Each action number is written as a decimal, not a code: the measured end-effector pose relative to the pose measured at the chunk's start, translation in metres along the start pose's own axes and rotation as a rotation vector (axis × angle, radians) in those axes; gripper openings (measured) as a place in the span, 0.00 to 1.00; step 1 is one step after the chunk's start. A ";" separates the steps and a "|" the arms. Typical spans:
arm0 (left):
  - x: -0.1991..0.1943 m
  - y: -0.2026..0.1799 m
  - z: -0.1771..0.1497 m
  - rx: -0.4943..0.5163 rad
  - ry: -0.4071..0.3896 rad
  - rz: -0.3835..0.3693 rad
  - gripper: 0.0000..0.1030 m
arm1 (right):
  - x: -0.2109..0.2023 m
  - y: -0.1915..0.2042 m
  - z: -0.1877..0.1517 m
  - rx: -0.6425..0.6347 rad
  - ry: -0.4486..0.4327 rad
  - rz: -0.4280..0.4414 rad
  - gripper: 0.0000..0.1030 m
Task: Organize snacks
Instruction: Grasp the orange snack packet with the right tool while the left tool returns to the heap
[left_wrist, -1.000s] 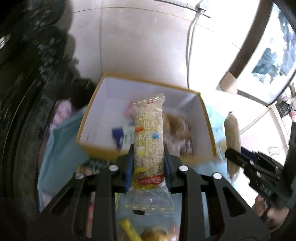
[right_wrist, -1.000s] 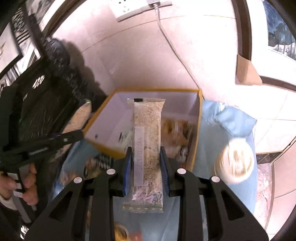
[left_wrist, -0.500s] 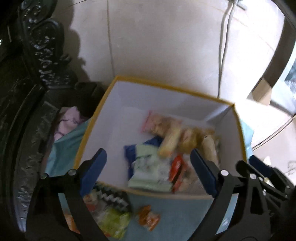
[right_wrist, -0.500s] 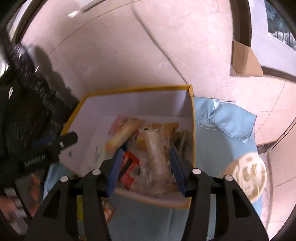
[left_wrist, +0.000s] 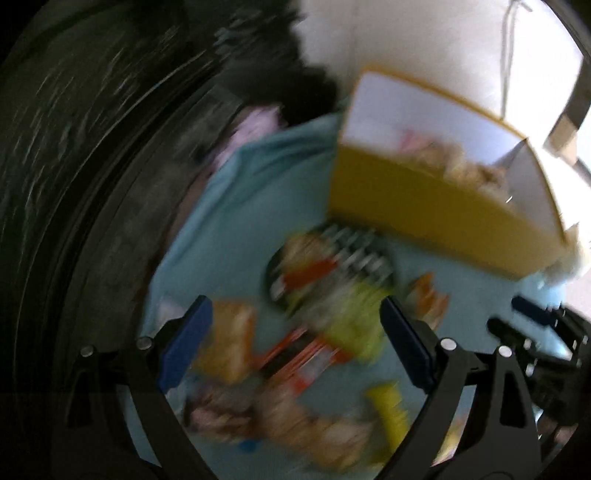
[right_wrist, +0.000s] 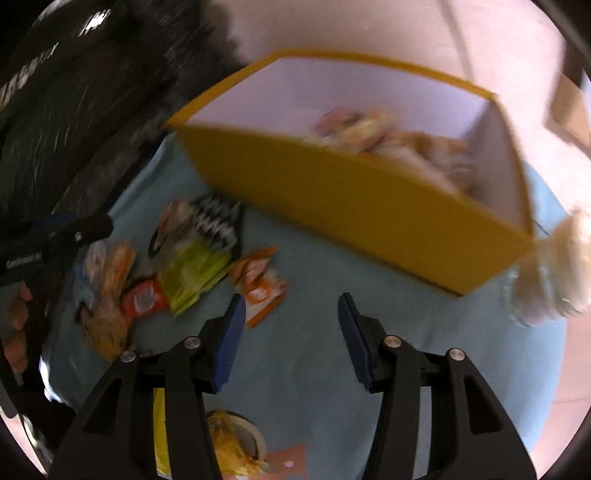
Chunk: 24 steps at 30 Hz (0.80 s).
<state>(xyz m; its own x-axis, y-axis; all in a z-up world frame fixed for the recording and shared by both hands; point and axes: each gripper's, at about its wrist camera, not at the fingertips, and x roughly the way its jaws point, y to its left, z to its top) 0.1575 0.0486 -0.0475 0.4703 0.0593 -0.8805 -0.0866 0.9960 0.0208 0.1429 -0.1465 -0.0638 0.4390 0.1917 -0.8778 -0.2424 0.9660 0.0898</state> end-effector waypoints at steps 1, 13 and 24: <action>0.002 0.008 -0.006 -0.015 0.012 0.008 0.91 | 0.003 0.005 0.001 -0.015 0.002 0.002 0.52; 0.023 0.035 -0.031 -0.095 0.083 0.018 0.91 | 0.075 0.033 0.024 -0.132 0.133 -0.027 0.27; 0.055 -0.047 -0.006 0.047 0.128 -0.091 0.91 | 0.007 -0.047 -0.019 0.103 0.081 0.035 0.27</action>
<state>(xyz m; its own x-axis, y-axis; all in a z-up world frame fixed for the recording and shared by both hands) 0.1825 0.0047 -0.0997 0.3584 -0.0378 -0.9328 -0.0058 0.9991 -0.0427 0.1410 -0.1940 -0.0832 0.3595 0.2151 -0.9080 -0.1640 0.9725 0.1654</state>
